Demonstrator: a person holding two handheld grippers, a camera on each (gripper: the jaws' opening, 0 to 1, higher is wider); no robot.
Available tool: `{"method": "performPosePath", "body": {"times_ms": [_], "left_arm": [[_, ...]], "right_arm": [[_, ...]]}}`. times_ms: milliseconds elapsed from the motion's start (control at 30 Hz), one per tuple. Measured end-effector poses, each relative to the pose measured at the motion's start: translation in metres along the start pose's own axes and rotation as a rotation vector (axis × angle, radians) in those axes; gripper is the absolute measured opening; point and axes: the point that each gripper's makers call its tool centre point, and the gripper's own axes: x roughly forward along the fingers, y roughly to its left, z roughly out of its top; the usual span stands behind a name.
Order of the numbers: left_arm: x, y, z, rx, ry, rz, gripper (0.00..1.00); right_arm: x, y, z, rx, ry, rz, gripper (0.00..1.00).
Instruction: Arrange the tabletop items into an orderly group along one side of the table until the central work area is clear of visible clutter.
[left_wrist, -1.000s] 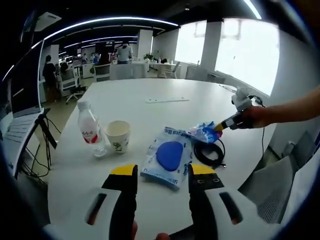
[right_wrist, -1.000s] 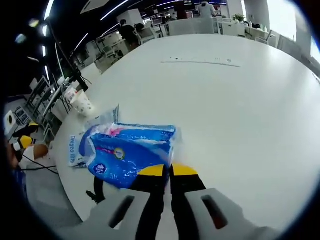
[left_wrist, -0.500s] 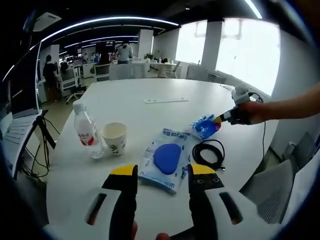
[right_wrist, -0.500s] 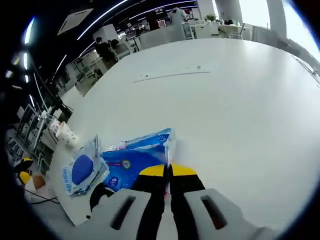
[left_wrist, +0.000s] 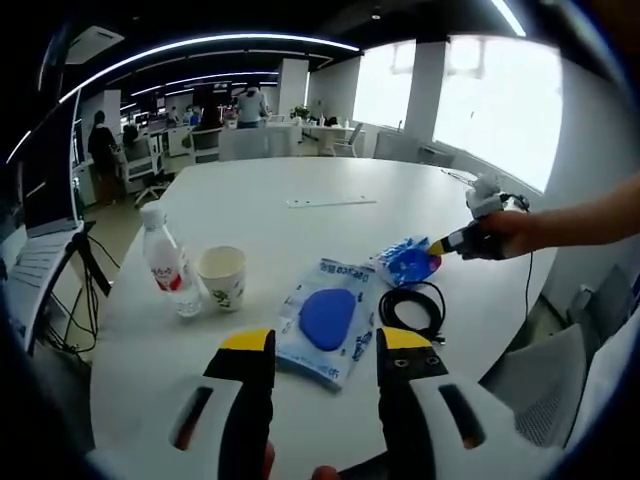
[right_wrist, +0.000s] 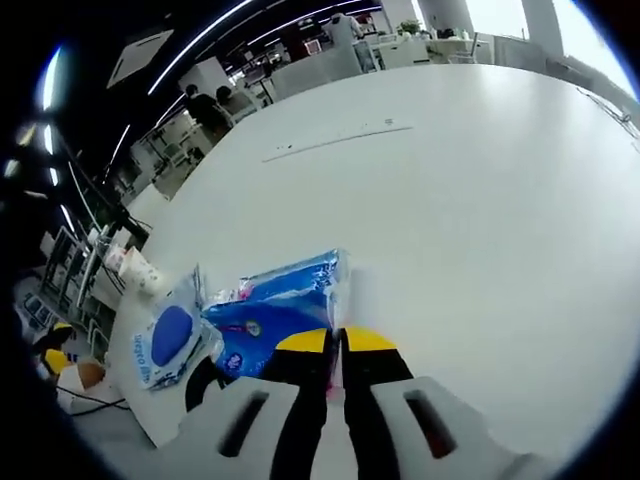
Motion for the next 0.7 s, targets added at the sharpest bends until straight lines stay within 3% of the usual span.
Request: {"method": "performPosePath", "body": {"times_ms": [367, 700], "left_arm": [[0.000, -0.010, -0.002, 0.002, -0.005, 0.024, 0.40], [0.000, -0.011, 0.009, -0.005, -0.020, 0.067, 0.40]], "right_arm": [[-0.005, -0.004, -0.009, -0.040, 0.020, 0.049, 0.05], [-0.006, -0.017, -0.015, -0.111, 0.051, 0.092, 0.09]]}}
